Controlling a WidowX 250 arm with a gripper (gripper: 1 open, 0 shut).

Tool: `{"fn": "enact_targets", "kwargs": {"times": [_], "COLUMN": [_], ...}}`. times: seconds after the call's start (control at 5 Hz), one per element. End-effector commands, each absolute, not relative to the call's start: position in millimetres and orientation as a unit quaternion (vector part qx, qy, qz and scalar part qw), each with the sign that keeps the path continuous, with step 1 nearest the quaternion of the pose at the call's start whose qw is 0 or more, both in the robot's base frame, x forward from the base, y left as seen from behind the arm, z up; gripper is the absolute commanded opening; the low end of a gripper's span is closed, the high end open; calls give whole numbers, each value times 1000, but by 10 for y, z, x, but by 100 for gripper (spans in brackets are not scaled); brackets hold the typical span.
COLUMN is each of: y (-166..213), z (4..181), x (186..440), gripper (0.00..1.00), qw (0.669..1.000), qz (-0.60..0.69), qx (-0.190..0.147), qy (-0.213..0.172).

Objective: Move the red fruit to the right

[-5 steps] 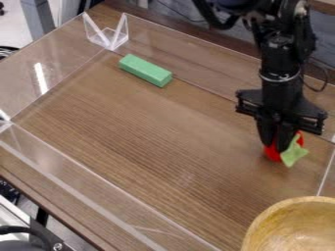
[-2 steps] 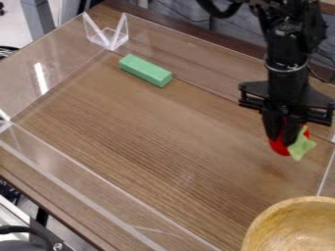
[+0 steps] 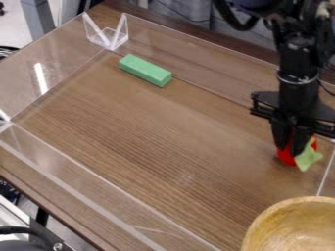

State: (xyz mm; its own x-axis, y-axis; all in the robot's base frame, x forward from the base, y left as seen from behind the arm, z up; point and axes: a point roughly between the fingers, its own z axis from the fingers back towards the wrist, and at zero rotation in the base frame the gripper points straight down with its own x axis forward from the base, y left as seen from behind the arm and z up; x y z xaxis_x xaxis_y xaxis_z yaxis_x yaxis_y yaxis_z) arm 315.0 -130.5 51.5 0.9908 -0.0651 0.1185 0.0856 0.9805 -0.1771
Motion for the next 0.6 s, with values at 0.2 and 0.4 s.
{"fn": "enact_targets", "kwargs": {"times": [0.2,0.4], "y": [-1426,-1460], "z": [692,746], "x": [3251,3229], "gripper": [100,0], "qw": [991,992], "qz": [-37,-25], "qx": [-95,-95], "qy": [-81,-79]}}
